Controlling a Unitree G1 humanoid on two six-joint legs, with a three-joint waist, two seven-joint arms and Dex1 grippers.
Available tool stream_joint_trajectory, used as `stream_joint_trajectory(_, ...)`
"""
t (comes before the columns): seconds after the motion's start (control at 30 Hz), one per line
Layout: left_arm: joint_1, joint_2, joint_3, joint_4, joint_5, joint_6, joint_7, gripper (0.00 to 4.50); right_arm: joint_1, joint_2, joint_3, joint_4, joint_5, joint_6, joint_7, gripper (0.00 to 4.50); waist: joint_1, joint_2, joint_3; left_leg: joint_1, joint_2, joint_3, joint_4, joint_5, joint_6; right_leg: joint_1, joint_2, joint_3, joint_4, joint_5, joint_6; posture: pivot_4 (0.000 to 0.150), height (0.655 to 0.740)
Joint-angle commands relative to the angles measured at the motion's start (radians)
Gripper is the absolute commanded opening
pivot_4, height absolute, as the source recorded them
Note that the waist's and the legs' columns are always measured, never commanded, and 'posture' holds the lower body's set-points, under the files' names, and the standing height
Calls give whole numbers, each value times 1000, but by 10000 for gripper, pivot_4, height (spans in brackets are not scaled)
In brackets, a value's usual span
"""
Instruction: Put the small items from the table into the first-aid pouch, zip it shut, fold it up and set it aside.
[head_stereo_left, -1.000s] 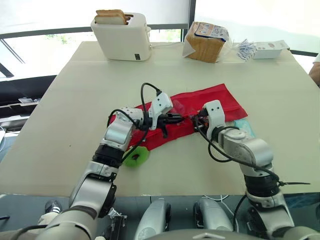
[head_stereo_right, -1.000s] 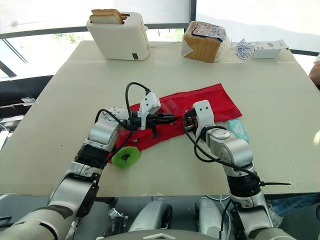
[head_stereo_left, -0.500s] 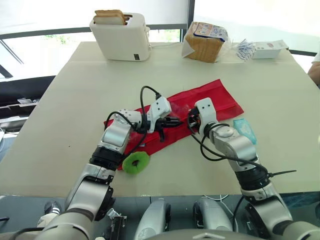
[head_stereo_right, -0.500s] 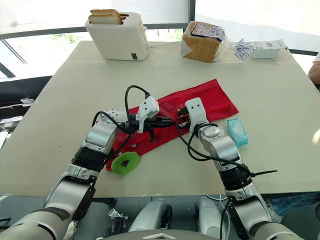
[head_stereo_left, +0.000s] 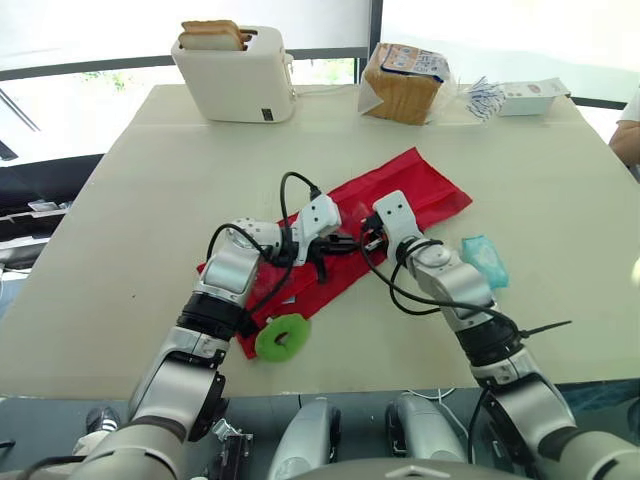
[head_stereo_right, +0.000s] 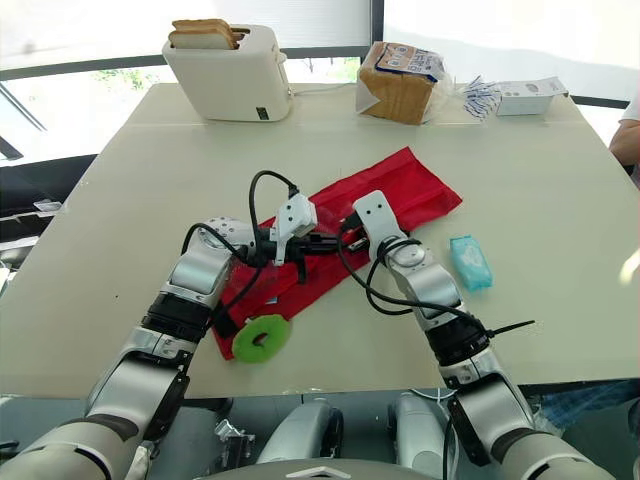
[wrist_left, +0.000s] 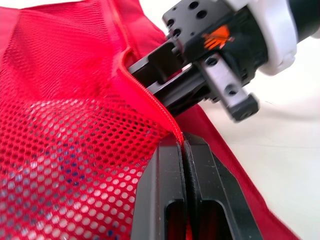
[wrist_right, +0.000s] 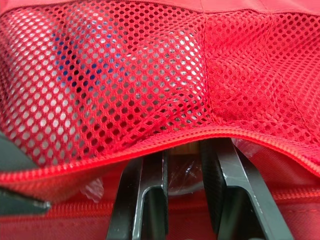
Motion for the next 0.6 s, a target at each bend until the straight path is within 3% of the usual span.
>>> stream_joint_trajectory(0.03, -20, 3, -14, 12, 9, -28, -17, 0, 34, -41, -51, -92, -7, -17, 15, 17923, 3, 0, 0, 0, 0, 0, 0, 0, 0, 0, 0, 0, 0, 0, 0, 1500, 7400)
stream_joint_trajectory(0.13, -30, 12, -8, 39, 13, -41, -19, 0, 117, -88, -92, -269, 51, 28, 76, 31581, 8, 0, 0, -2, -1, -3, 0, 0, 0, 0, 0, -1, 0, 0, 0, 1500, 7400)
stream_joint_trajectory(0.3, -68, 16, 0, 105, 16, -67, -24, 0, 216, -178, -104, -446, 93, 112, 140, 31581, 8, 0, 0, -2, -2, -3, 1, 0, 0, 0, -1, 0, 0, 0, 0, 1500, 7400)
stream_joint_trajectory(0.5, -87, 8, -2, 130, 17, -83, -29, 0, 198, -136, -58, -378, 109, 133, 166, 3244, -1, 0, 0, -1, -1, -3, 0, 0, 0, 0, 0, 0, 0, 0, 0, 1500, 7400)
stream_joint_trajectory(0.53, -88, 7, -3, 128, 16, -83, -30, 0, 184, -115, -58, -342, 100, 119, 154, 1108, 0, 0, 0, -1, -1, -3, 0, 0, 0, 0, 0, 0, 0, 0, 0, 1500, 7400)
stream_joint_trajectory(0.6, -86, 5, -5, 124, 15, -83, -34, 0, 147, -82, -59, -260, 79, 77, 136, 1108, 1, 0, 0, -1, -2, -3, 0, 0, 0, 0, 0, 0, 0, 0, 0, 1500, 7400)
